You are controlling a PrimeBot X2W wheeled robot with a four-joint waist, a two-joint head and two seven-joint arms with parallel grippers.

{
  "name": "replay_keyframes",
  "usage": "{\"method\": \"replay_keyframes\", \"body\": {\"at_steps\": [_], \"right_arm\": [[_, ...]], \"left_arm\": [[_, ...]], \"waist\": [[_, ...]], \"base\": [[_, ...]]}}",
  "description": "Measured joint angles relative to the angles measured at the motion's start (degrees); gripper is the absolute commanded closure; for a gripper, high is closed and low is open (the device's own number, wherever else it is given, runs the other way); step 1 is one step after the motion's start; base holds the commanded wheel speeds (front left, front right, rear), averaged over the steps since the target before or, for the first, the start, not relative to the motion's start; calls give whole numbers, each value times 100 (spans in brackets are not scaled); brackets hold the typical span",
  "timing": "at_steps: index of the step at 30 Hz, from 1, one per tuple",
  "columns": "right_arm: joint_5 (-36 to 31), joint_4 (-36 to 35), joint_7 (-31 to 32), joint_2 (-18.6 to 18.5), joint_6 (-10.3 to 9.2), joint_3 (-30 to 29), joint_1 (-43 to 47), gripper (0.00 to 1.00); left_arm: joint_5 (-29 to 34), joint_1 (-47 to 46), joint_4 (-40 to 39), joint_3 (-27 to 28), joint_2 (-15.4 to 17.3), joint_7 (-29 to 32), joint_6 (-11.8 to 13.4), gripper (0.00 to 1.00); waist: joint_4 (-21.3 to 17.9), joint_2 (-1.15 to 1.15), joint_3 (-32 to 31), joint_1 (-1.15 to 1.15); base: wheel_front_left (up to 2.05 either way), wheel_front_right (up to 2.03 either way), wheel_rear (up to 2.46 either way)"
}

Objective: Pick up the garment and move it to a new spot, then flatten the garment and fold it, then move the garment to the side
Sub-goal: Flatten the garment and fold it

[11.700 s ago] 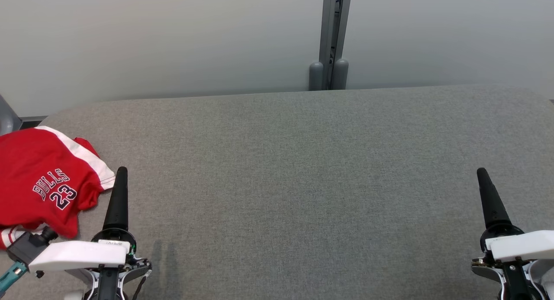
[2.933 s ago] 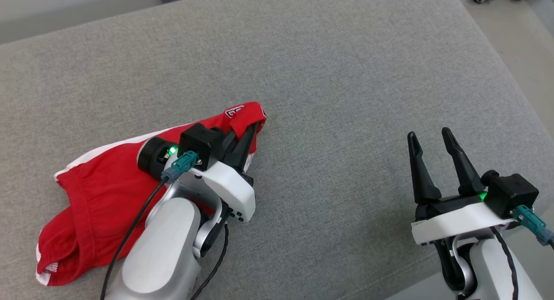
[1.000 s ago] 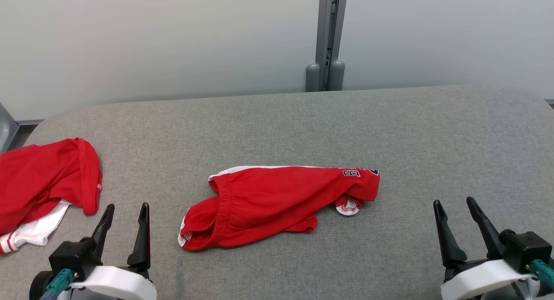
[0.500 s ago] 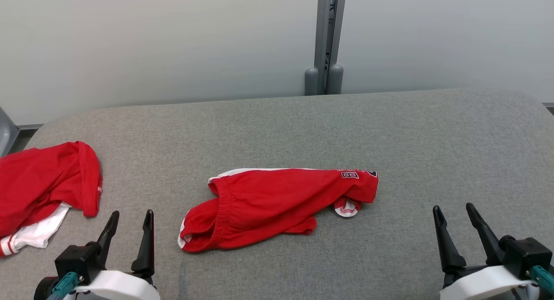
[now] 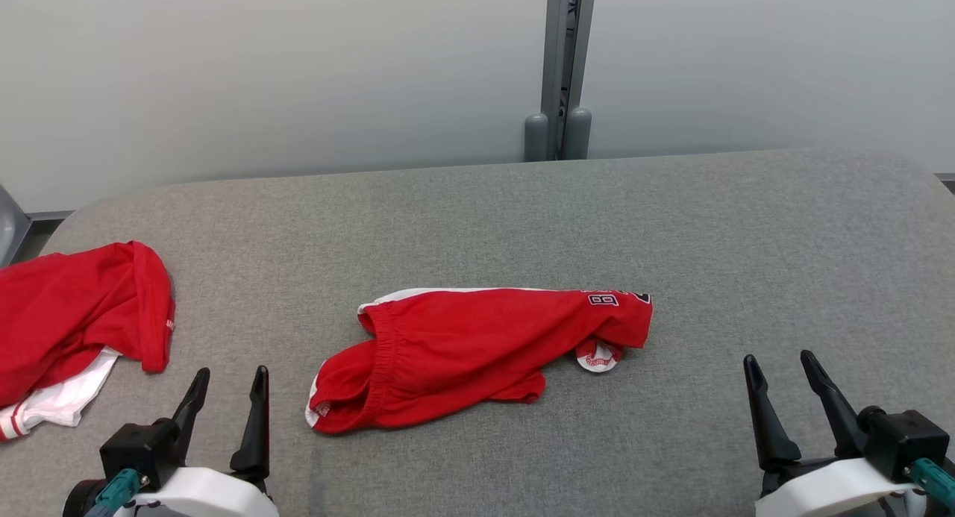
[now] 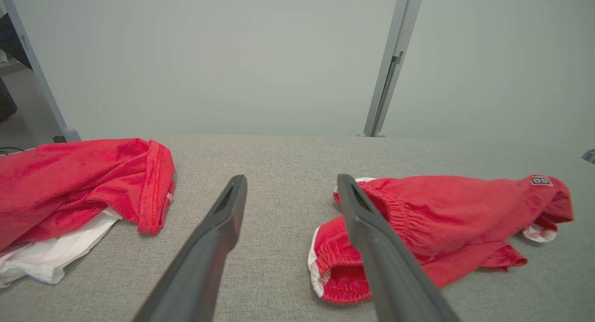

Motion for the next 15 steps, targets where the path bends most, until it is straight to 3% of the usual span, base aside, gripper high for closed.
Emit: {"method": "replay_keyframes", "body": {"at_steps": [7,15], "right_arm": [[27,9,1,2,0,44,-43,0],[67,64,-35,-16,1,315,-441,0]], "left_arm": [[-26,-415,114,-245,-70,296,-125,0],[-263,-1589,1122,-719,-337,1408,-638,0]], "waist": [[16,0,156,0],[-195,0,576,0]], "base": [[0,0,0],[0,0,0]]}}
